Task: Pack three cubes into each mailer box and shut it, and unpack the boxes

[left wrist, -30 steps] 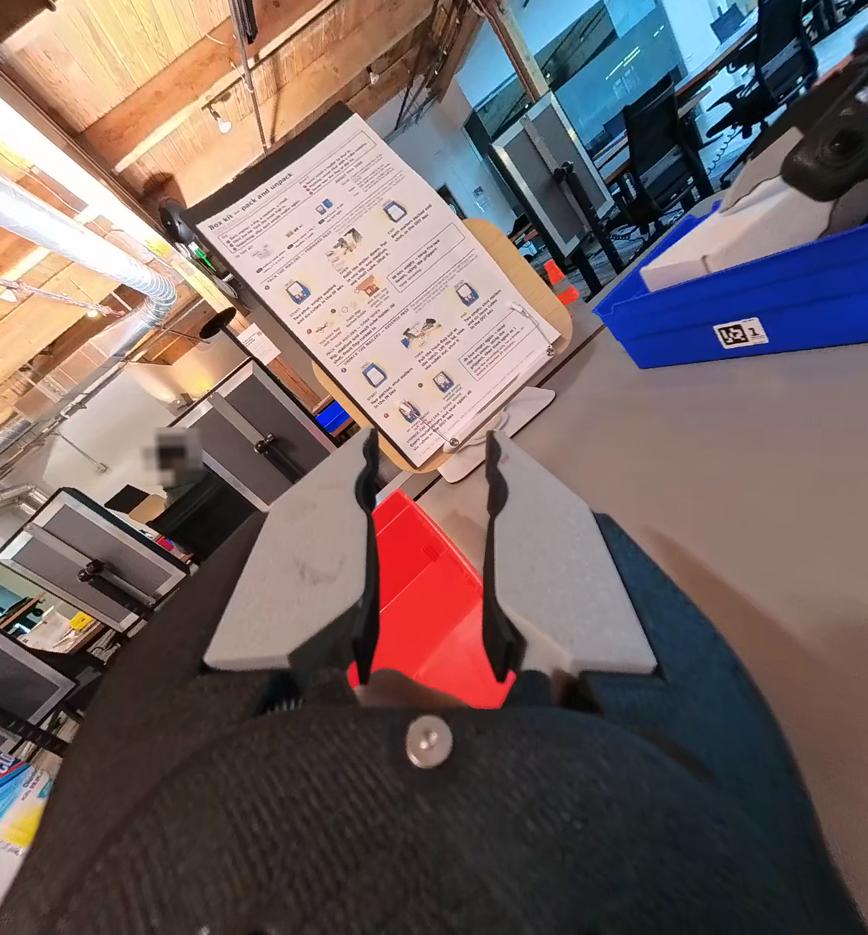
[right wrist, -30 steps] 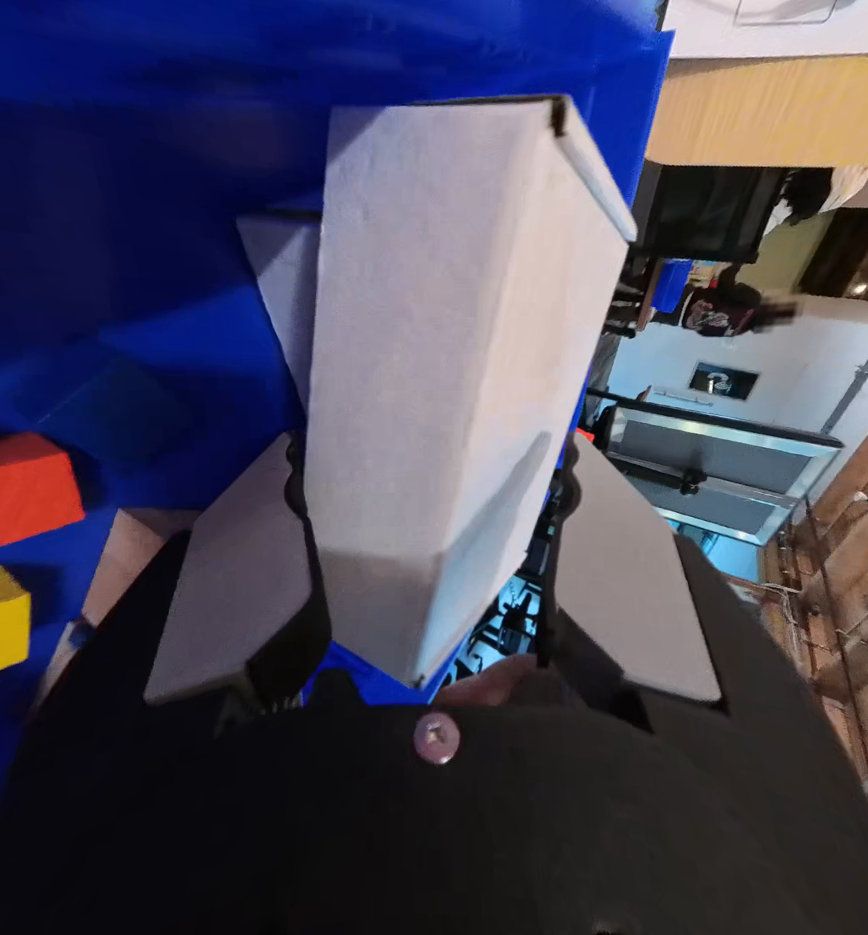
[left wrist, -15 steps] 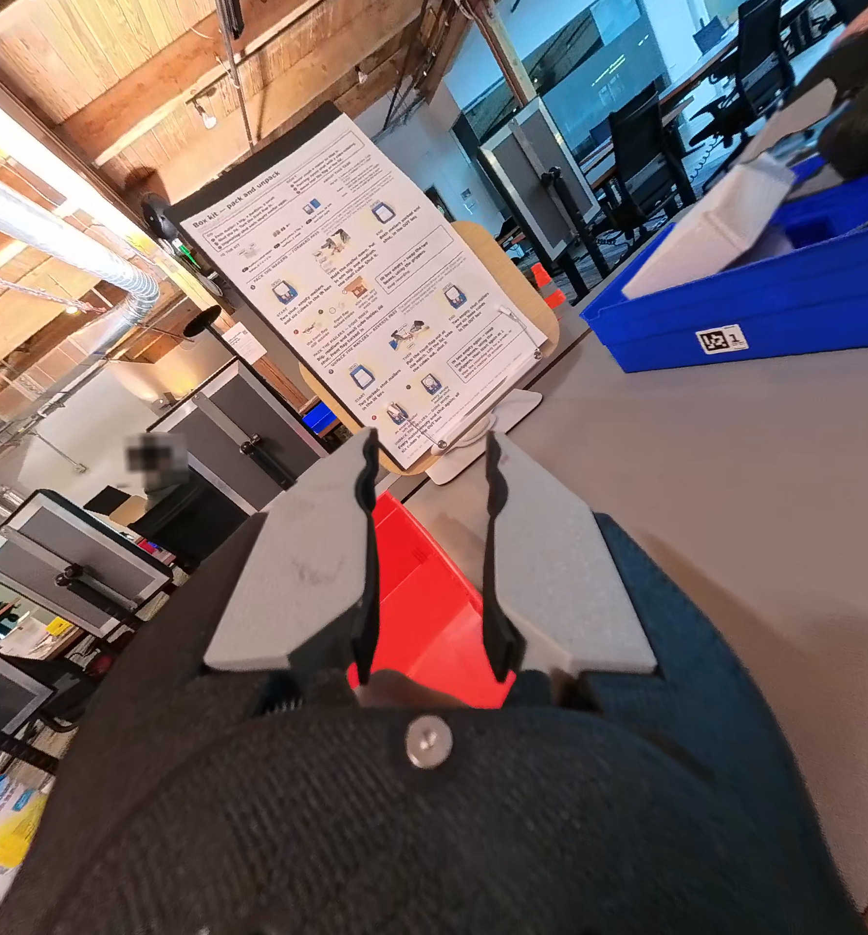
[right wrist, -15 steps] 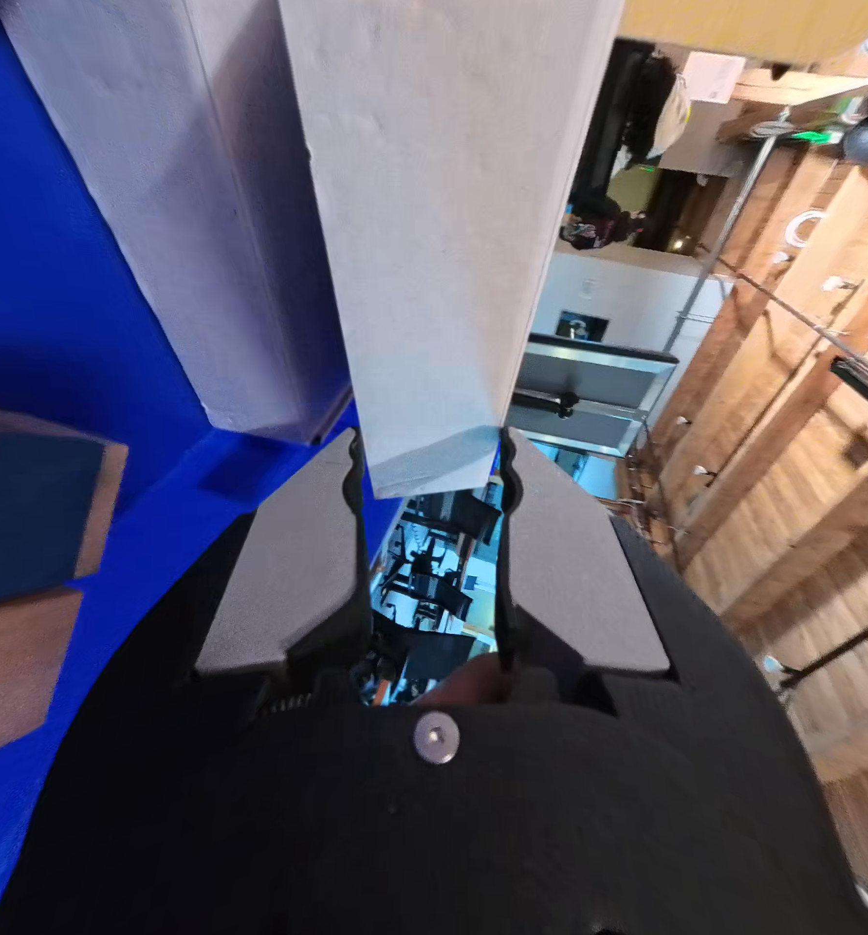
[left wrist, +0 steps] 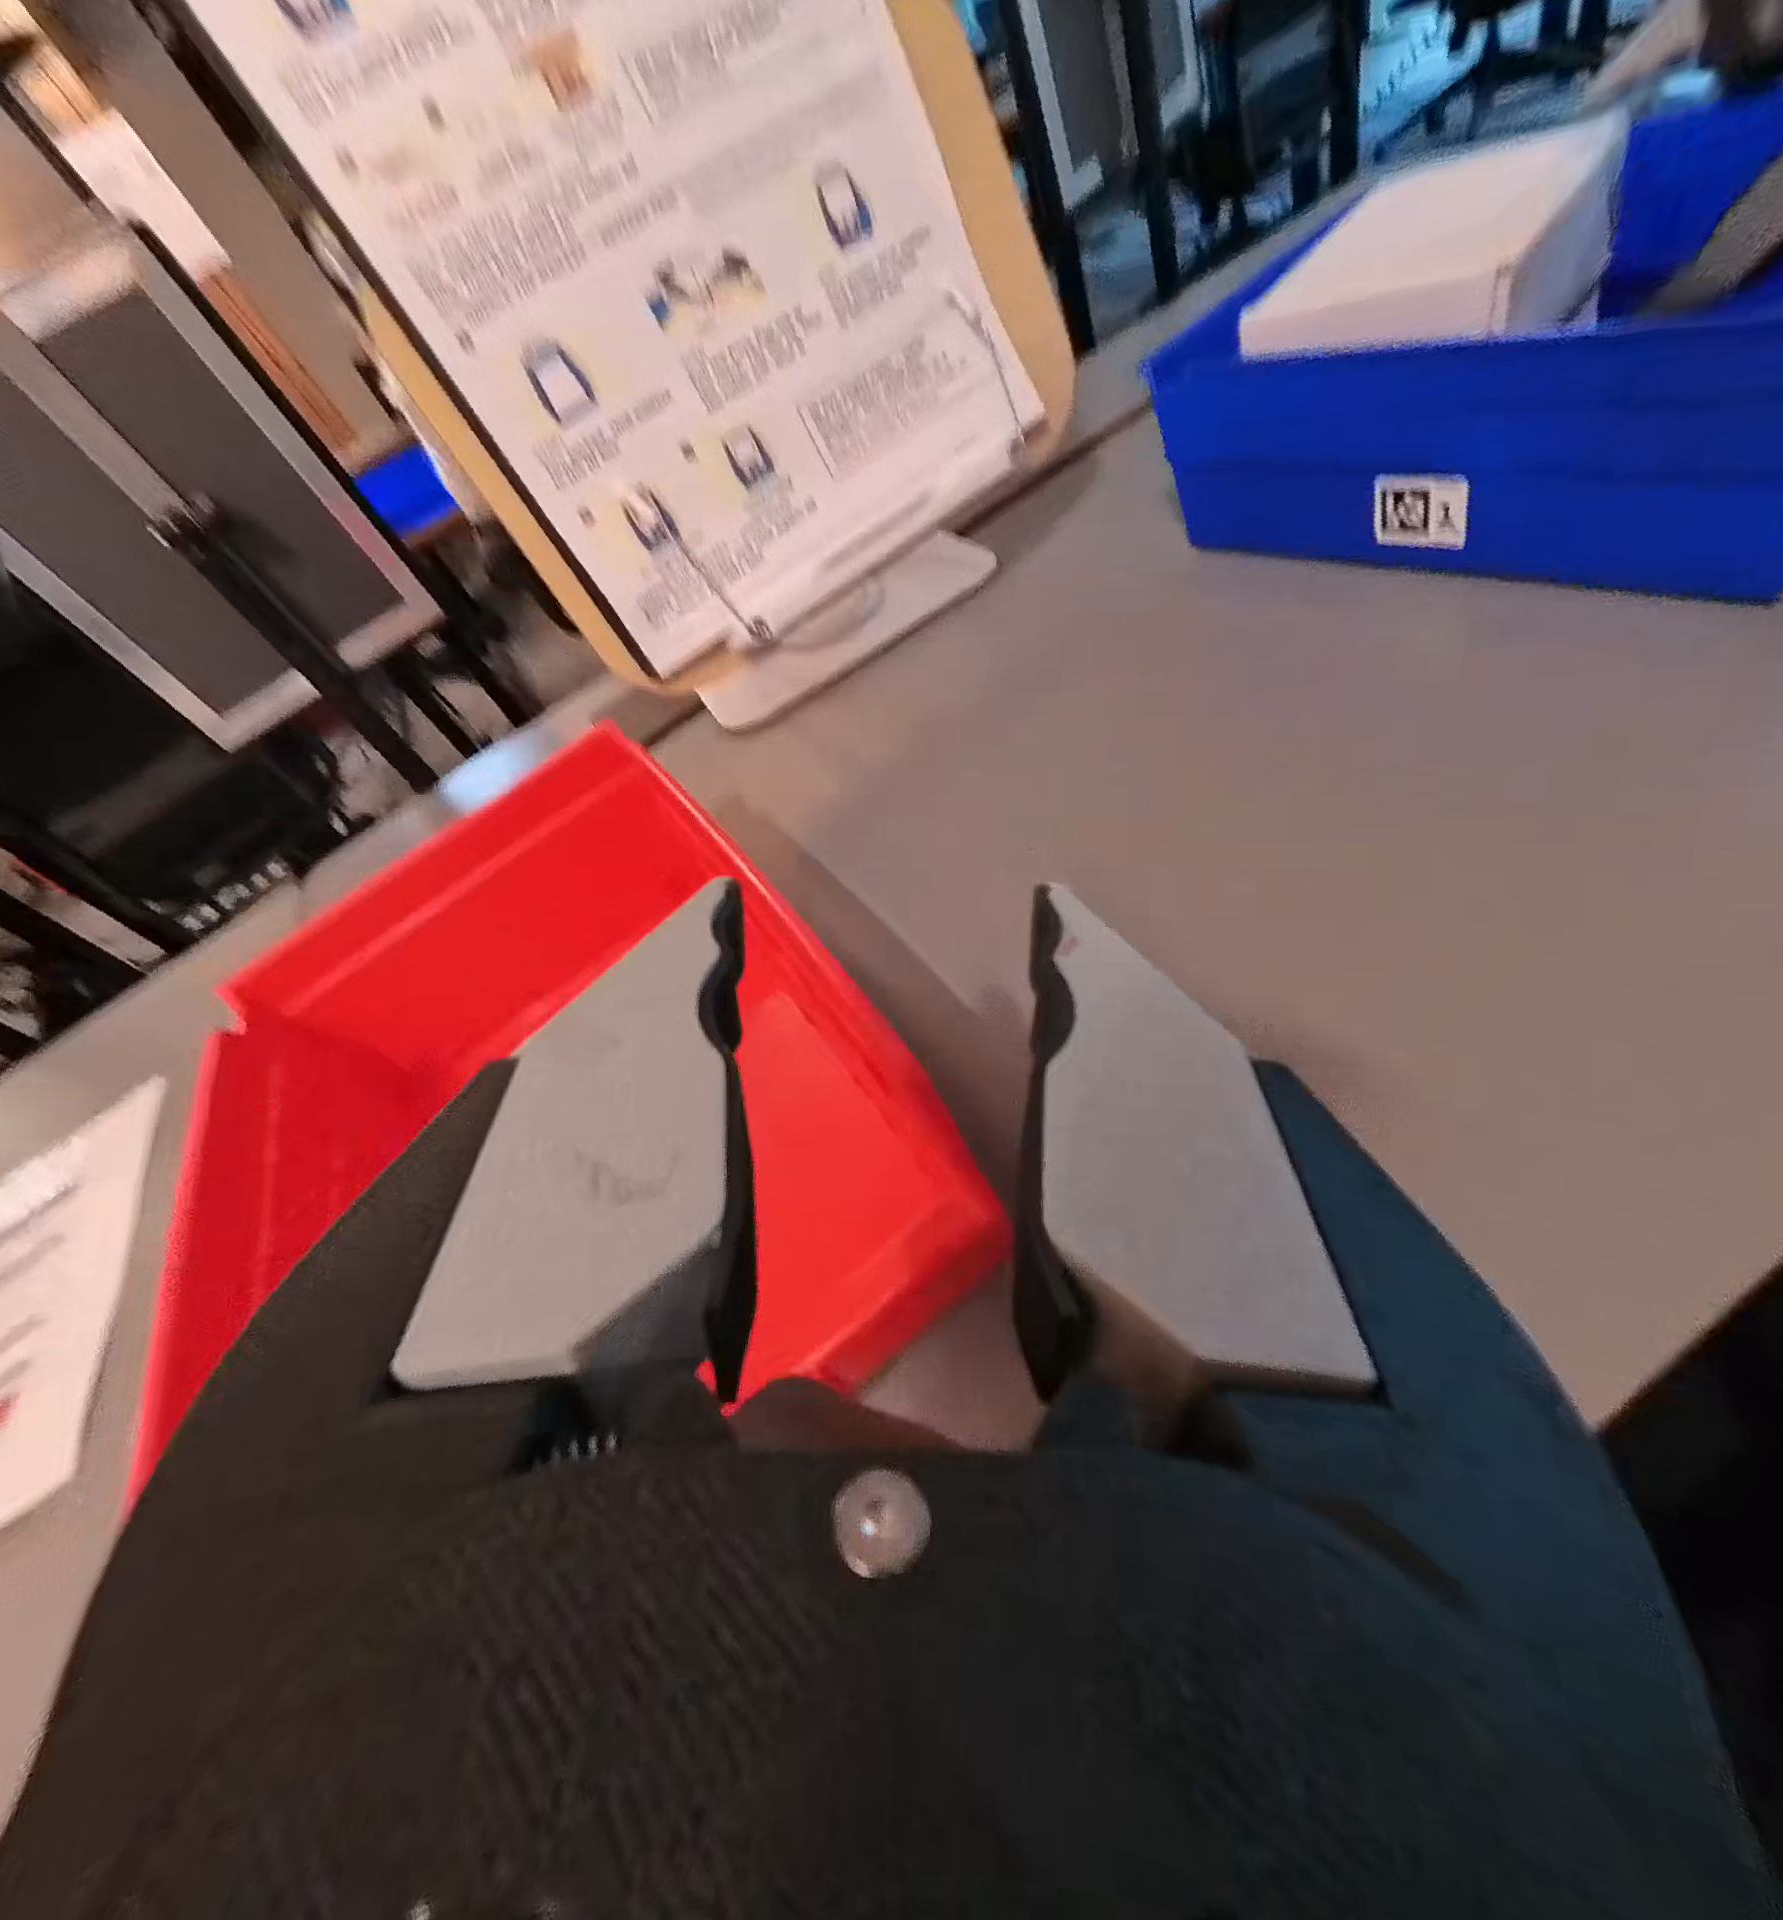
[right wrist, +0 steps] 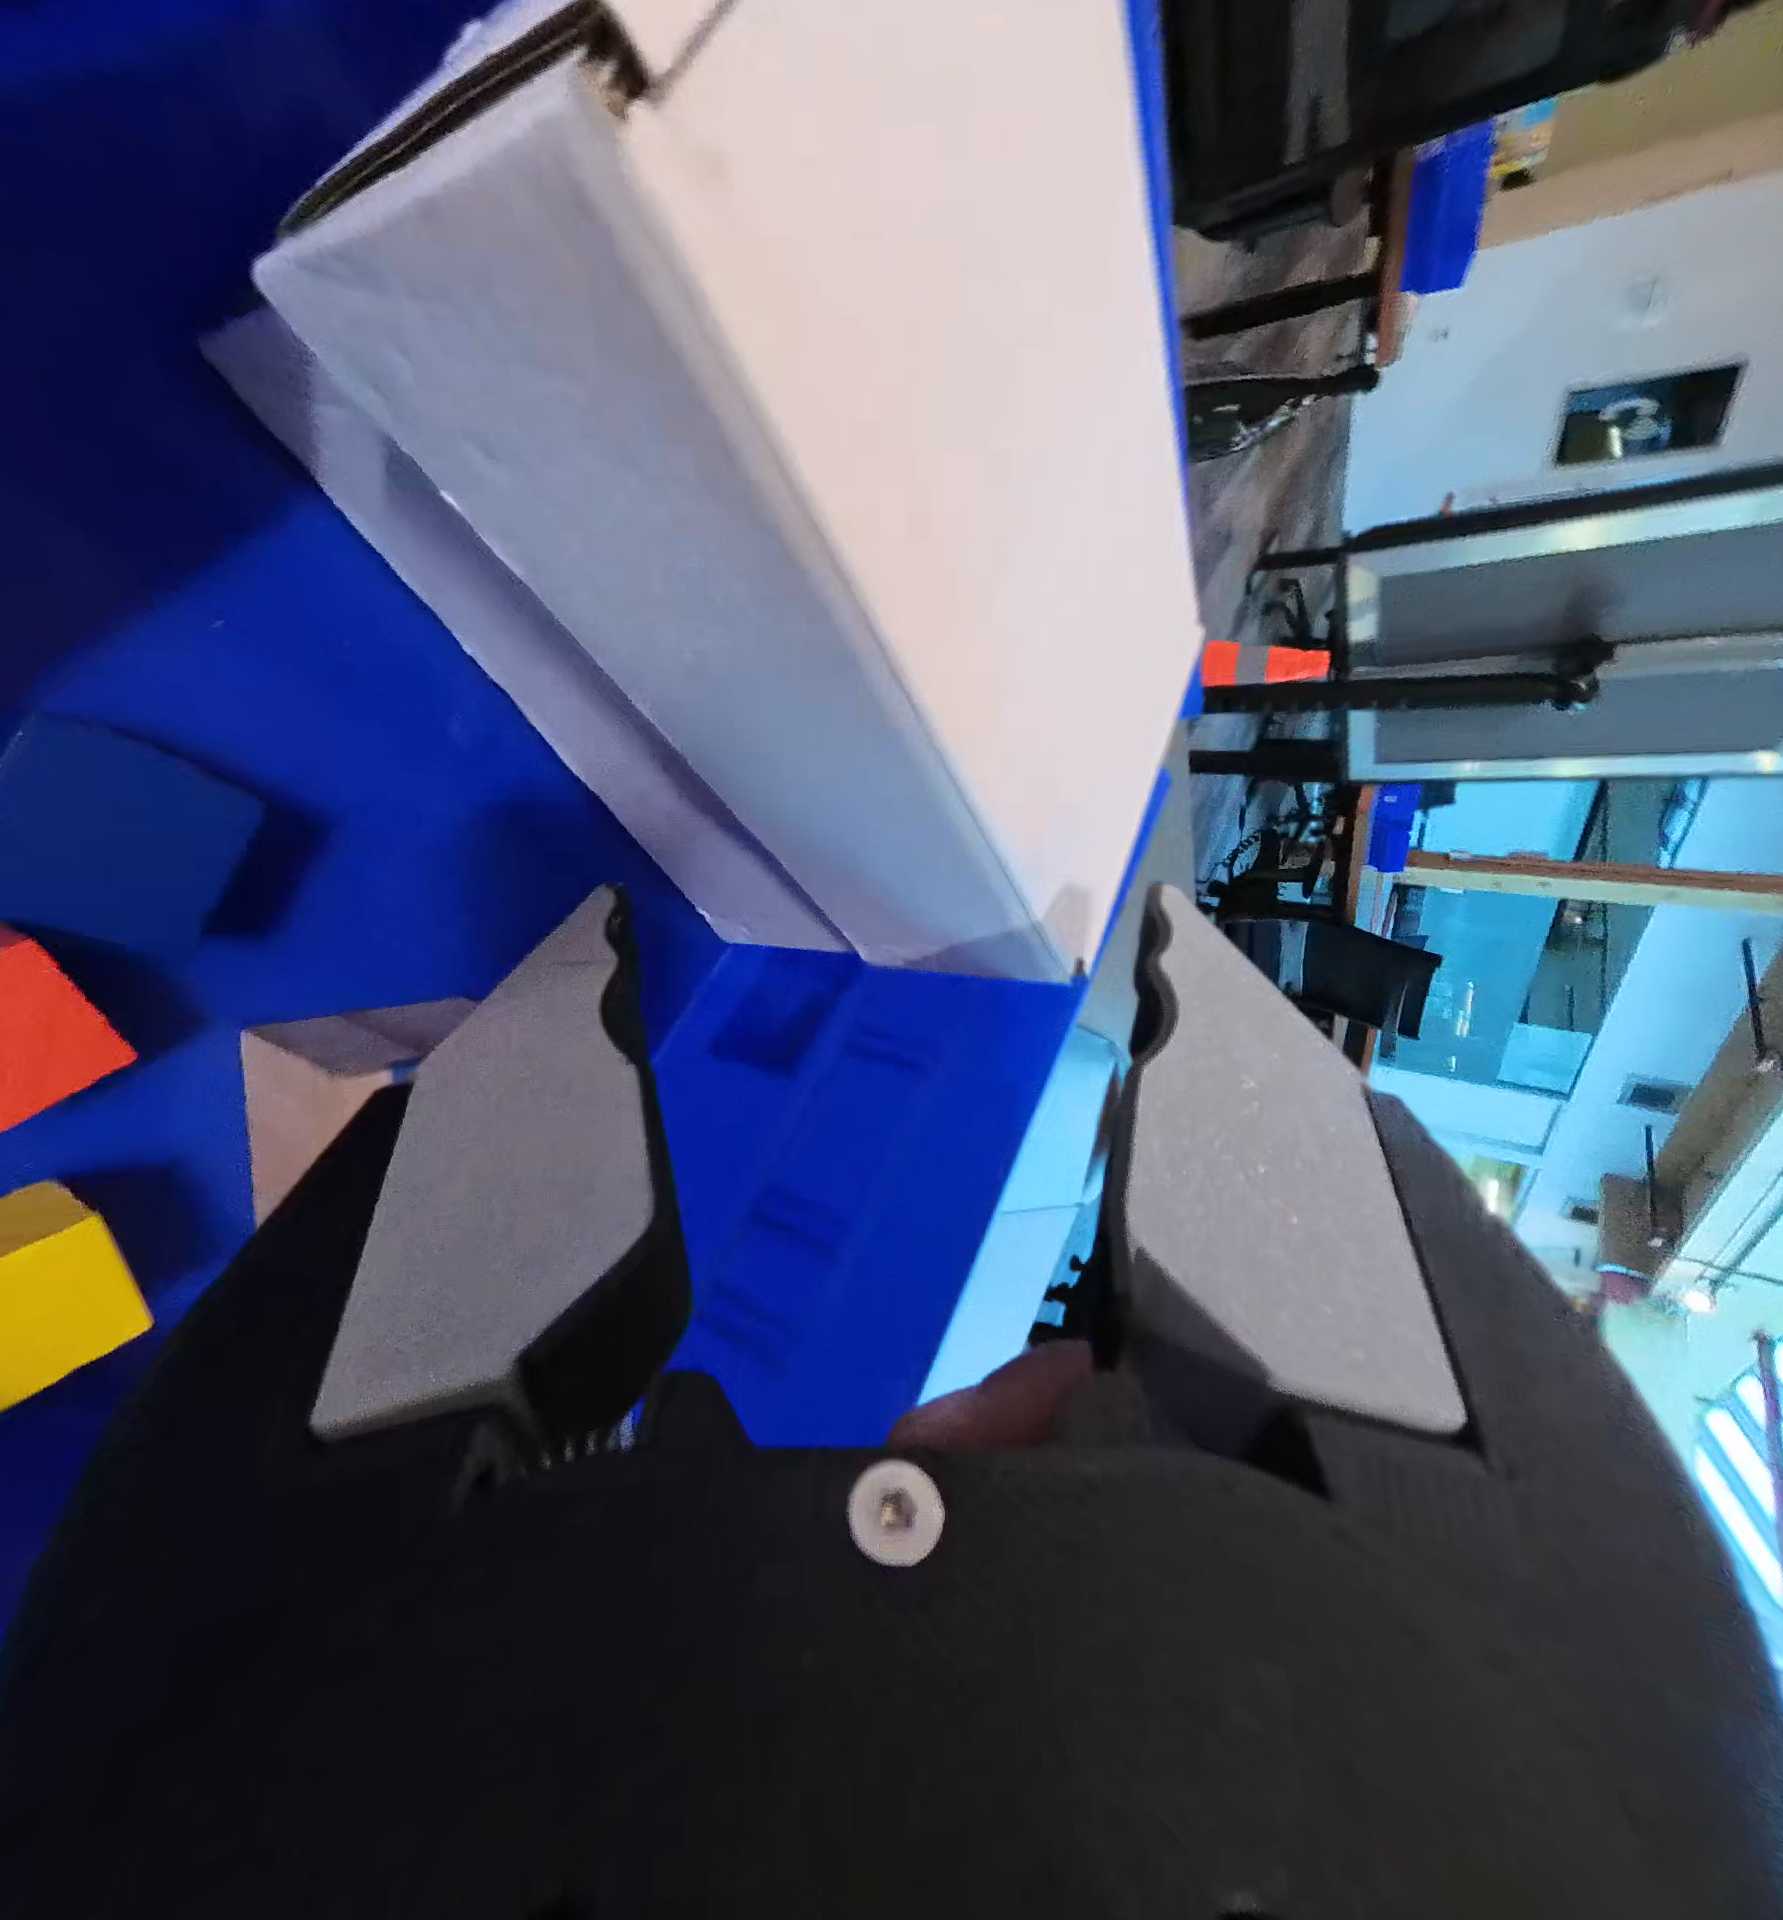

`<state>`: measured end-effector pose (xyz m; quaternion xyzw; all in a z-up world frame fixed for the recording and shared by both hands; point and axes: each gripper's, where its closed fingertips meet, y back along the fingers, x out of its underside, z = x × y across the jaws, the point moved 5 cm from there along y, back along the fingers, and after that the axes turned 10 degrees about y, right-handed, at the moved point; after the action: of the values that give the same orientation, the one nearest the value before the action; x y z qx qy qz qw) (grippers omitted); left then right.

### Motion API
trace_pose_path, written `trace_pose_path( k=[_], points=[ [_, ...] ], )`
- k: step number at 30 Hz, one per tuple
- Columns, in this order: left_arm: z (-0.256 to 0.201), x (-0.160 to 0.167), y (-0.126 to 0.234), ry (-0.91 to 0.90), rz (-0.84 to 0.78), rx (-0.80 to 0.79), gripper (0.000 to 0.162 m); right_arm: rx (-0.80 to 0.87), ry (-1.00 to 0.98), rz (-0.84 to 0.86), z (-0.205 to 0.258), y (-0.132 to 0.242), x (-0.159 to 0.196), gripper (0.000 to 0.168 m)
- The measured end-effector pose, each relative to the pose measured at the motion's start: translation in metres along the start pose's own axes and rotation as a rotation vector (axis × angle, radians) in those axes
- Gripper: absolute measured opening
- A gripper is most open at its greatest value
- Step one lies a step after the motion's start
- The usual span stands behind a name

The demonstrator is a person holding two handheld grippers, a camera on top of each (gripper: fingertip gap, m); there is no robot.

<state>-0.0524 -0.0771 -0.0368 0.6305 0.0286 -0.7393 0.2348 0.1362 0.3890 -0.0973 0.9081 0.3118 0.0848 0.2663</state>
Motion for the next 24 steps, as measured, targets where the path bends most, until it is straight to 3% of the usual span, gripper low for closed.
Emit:
trace_pose_path(
  k=[5, 9, 13, 16, 20, 22, 23, 24],
  points=[
    [0.009, 0.024, -0.006, -0.013, 0.166, -0.064, 0.059, -0.016, -0.204, -0.128, 0.014, 0.045, 0.003, 0.091],
    [0.002, 0.042, -0.009, 0.051, 0.252, -0.018, 0.064, -0.128, -0.386, -0.362, 0.044, 0.099, -0.011, 0.090],
    [0.007, 0.062, -0.030, -0.007, 0.319, -0.135, 0.066, -0.340, -0.581, -0.684, 0.081, 0.150, -0.049, 0.086],
    [0.010, 0.073, -0.052, 0.017, 0.337, -0.195, 0.037, -0.253, -0.644, -0.600, 0.095, 0.144, -0.065, 0.088],
    [0.012, 0.077, -0.065, 0.012, 0.330, -0.252, 0.019, -0.133, -0.695, -0.447, 0.101, 0.115, -0.082, 0.074],
    [0.031, 0.074, -0.057, -0.008, 0.317, -0.365, 0.005, -0.099, -0.649, -0.386, 0.106, 0.102, -0.091, 0.038],
    [0.036, 0.072, -0.054, 0.039, 0.271, -0.327, 0.003, -0.040, -0.613, -0.361, 0.104, 0.099, -0.093, 0.024],
    [0.041, 0.068, -0.048, 0.081, 0.228, -0.309, 0.002, -0.014, -0.596, -0.340, 0.103, 0.097, -0.096, 0.024]
  ],
)
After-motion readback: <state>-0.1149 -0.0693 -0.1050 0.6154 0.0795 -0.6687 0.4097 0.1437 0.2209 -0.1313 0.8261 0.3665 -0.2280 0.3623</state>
